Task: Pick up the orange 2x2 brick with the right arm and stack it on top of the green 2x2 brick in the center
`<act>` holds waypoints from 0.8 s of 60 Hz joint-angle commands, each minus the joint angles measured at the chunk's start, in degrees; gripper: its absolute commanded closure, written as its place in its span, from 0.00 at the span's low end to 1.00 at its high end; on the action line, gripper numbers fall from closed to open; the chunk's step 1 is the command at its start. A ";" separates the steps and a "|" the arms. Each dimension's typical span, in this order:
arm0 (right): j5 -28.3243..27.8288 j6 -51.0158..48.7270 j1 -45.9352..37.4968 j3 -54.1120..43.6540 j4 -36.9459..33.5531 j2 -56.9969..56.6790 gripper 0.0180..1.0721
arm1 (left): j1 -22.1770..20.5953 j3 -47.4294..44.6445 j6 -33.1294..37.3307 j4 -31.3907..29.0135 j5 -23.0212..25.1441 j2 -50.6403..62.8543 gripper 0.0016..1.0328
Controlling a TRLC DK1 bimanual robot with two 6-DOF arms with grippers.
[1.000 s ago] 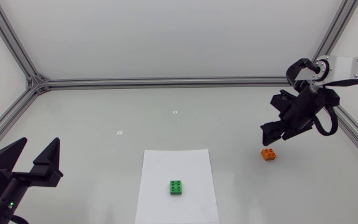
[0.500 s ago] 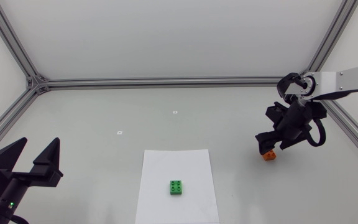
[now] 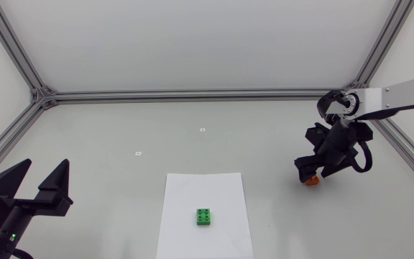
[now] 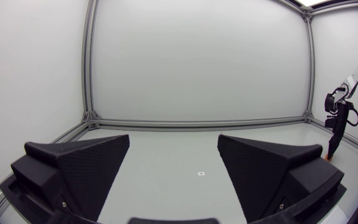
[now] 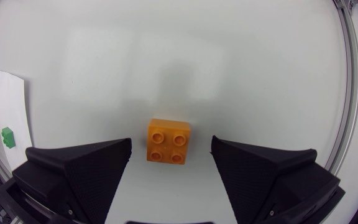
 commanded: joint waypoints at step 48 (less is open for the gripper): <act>0.38 0.79 -0.47 -0.14 0.04 1.91 0.44 | 0.14 -2.35 0.73 -0.84 0.23 -0.45 0.04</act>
